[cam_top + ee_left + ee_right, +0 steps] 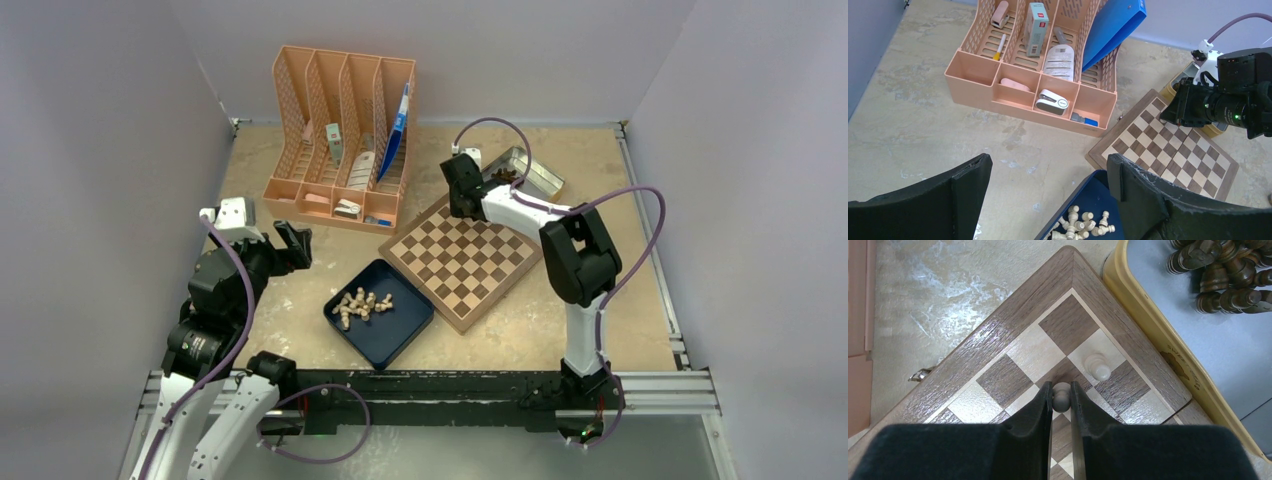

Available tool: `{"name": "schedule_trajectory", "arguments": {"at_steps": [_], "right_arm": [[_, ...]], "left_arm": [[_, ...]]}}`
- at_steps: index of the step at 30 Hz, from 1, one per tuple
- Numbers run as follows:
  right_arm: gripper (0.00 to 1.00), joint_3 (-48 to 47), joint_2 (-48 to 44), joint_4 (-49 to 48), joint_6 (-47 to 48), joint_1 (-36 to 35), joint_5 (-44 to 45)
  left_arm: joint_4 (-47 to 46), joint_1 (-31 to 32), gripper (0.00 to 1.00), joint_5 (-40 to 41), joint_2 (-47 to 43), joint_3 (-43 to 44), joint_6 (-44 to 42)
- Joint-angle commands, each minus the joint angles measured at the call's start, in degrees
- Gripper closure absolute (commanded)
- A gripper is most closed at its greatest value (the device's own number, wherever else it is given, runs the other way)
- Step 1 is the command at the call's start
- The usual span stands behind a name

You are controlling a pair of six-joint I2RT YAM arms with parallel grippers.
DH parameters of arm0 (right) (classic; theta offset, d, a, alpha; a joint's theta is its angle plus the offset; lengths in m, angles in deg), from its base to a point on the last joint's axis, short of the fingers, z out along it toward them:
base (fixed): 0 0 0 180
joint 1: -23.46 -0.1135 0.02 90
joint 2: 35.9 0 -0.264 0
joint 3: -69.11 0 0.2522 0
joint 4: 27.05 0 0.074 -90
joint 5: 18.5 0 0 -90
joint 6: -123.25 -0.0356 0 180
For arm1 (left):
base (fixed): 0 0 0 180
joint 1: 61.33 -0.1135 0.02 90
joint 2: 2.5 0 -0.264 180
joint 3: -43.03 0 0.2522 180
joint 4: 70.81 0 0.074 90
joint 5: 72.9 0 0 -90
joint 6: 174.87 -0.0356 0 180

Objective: Set up the chess pieces on the board
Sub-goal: Place the chess piece on the chessboard.

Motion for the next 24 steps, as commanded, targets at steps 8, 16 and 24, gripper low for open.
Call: {"name": "schedule_trajectory", "arguments": {"at_steps": [8, 16, 24], "right_arm": [[0.81, -2.2, 0.2, -0.8, 0.6, 0.5, 1.2], [0.7, -2.5, -0.2, -0.5, 0.3, 0.5, 1.0], [0.66, -3.9, -3.0, 2.1, -0.9, 0.4, 0.8]], "left_arm": [[-1.7, 0.1, 0.15, -0.2, 0.1, 0.1, 0.0], [-1.7, 0.1, 0.15, -0.2, 0.1, 0.1, 0.0], [-1.7, 0.1, 0.15, -0.2, 0.2, 0.1, 0.0]]}}
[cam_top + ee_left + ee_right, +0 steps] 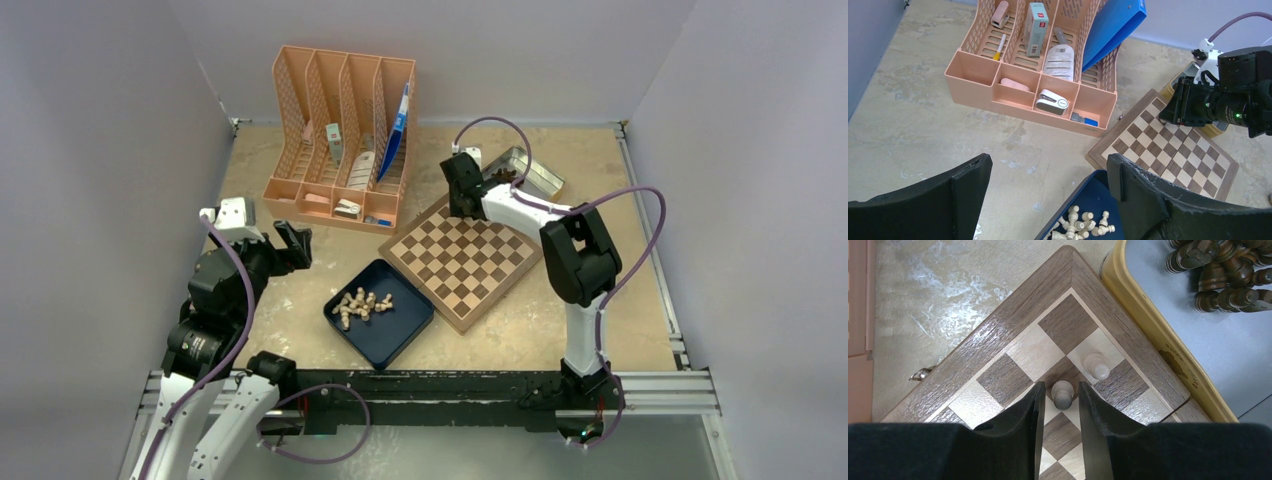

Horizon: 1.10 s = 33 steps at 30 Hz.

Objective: Set up the chess pieces on the board
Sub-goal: Place the chess piece on the chessboard, then pick up the chess piece from the storage box.

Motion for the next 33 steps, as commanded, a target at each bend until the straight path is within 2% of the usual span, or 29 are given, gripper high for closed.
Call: {"name": "schedule_trajectory", "arguments": {"at_steps": [1, 14, 20, 27, 33], "right_arm": [[0.66, -3.6, -3.5, 1.8, -0.8, 0.4, 1.3], [0.66, 0.3, -16.1, 3.3, -0.1, -1.7, -3.3], [0.67, 3.5, -20.3, 2.3, -1.1, -9.1, -2.9], [0.68, 11.0, -26.0, -4.2, -2.8, -18.9, -9.3], [0.67, 13.4, -23.9, -8.1, -5.4, -29.1, -10.7]], "left_arm": [[-1.7, 0.1, 0.15, -0.2, 0.2, 0.1, 0.0], [-1.7, 0.1, 0.15, -0.4, 0.2, 0.1, 0.0], [-1.7, 0.1, 0.15, -0.3, 0.3, 0.1, 0.0], [-1.6, 0.1, 0.15, -0.2, 0.5, 0.1, 0.1], [-1.6, 0.1, 0.15, 0.9, 0.9, 0.1, -0.1]]}}
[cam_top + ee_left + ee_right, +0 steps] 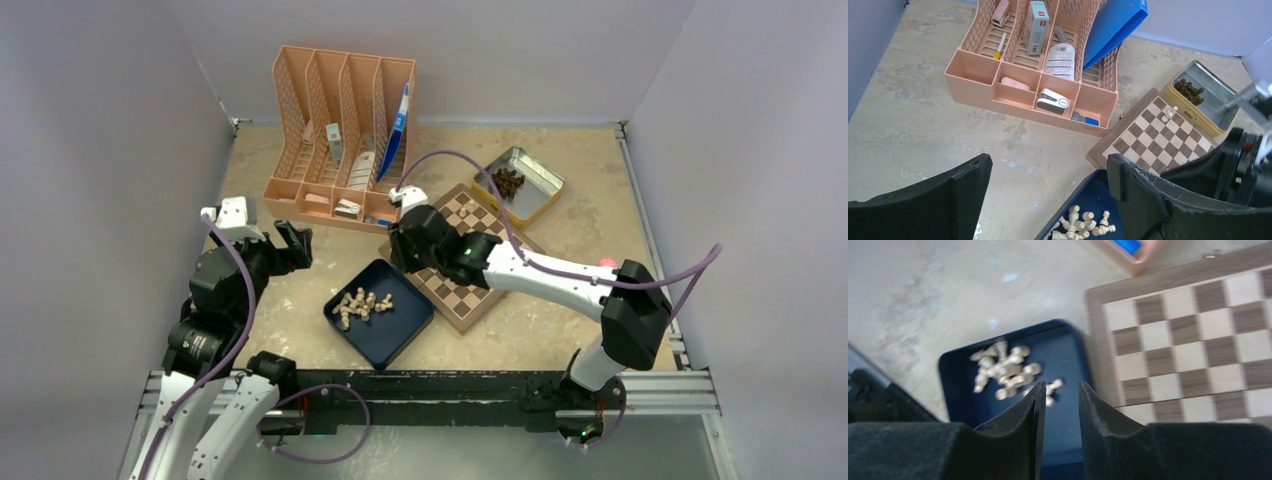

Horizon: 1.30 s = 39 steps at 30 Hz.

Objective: Set up the chess pieces on the board
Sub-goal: Pick up the chess piece from the storage box.

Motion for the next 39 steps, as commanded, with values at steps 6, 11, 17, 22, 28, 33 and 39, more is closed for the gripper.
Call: {"name": "schedule_trajectory", "arguments": {"at_steps": [6, 11, 17, 22, 28, 33, 39], "right_arm": [[0.66, -1.3, 6.0, -5.9, -2.2, -8.1, -1.6], [0.64, -3.6, 10.5, -5.9, -1.4, -9.6, -2.3], [0.6, -5.4, 14.5, -5.7, -0.7, -10.8, -1.3], [0.58, -6.3, 16.4, -6.1, -0.5, -10.9, -1.3], [0.59, -7.6, 18.2, -5.9, -0.1, -10.9, -1.1], [0.59, -8.3, 19.5, -5.5, 0.0, -11.0, -0.7], [0.61, -7.9, 20.1, -5.3, -0.4, -11.0, 0.7]], "left_arm": [[-1.3, 0.1, 0.15, 2.2, 0.1, 0.3, 0.1], [-1.2, 0.1, 0.15, 3.4, -0.5, 0.3, 0.1], [-1.2, 0.1, 0.15, 3.6, -0.5, 0.3, 0.1], [-1.2, 0.1, 0.16, 3.5, -0.3, 0.3, 0.1], [-1.2, 0.1, 0.16, 3.5, -0.5, 0.3, 0.1], [-1.2, 0.1, 0.16, 3.5, -0.4, 0.3, 0.1], [-1.2, 0.1, 0.16, 3.4, -0.4, 0.3, 0.1]]}}
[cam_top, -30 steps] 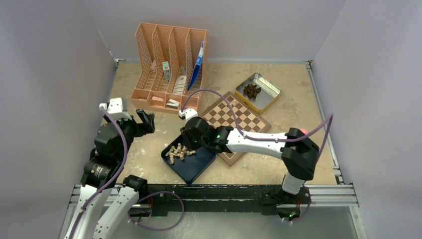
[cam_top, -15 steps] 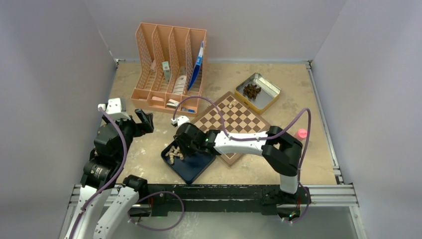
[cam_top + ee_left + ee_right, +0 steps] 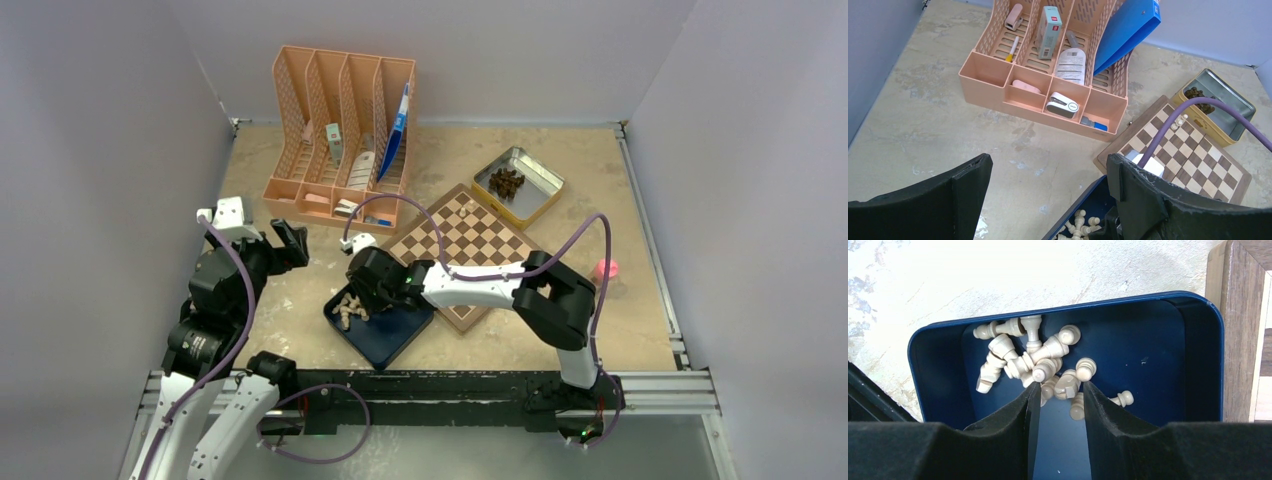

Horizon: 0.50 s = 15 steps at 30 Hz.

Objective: Set up the chess pieces on the board
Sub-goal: Pick up the chess piece from the storage box.

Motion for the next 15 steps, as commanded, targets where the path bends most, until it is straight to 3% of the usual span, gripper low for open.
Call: {"name": "schedule_trajectory", "arguments": {"at_steps": [1, 15], "right_arm": [[0.62, -1.8, -0.5, -0.9, 0.4, -0.2, 2.1], [0.67, -2.9, 0.8, 1.3, -1.0, -0.2, 3.6]], "left_arm": [[-1.3, 0.1, 0.16, 0.3, -0.3, 0.3, 0.1], [-1.2, 0.1, 0.15, 0.7, -0.6, 0.3, 0.3]]}}
